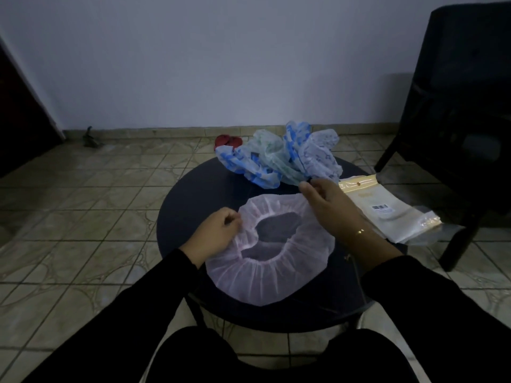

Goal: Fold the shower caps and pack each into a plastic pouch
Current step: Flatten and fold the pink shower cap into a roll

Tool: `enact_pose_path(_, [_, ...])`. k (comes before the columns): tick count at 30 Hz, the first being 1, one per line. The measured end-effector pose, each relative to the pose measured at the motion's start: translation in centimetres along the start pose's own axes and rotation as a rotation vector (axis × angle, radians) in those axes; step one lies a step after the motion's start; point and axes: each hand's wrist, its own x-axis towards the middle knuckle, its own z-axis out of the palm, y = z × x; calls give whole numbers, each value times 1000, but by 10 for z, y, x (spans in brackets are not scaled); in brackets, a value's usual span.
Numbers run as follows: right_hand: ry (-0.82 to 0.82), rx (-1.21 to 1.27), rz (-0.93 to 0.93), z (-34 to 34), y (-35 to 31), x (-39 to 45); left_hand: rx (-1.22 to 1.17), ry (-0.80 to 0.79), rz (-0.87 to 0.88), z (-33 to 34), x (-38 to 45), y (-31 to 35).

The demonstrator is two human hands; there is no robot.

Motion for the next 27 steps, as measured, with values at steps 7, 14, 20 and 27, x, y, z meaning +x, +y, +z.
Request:
enact_pose_path(7, [-244,-150,224,5,8,9,53,-39,-149,0,11,5])
enact_pose_path(14, [-164,-235,399,6,42,-6,-29,334,-240,-7,5,-15])
enact_pose_path(20, [-138,-151,506,11,51,-19,90,401,-171,10,-7,-23])
enact_pose_path(27, [-102,315,484,-1,38,-20,442,121,418,3,-21,-20])
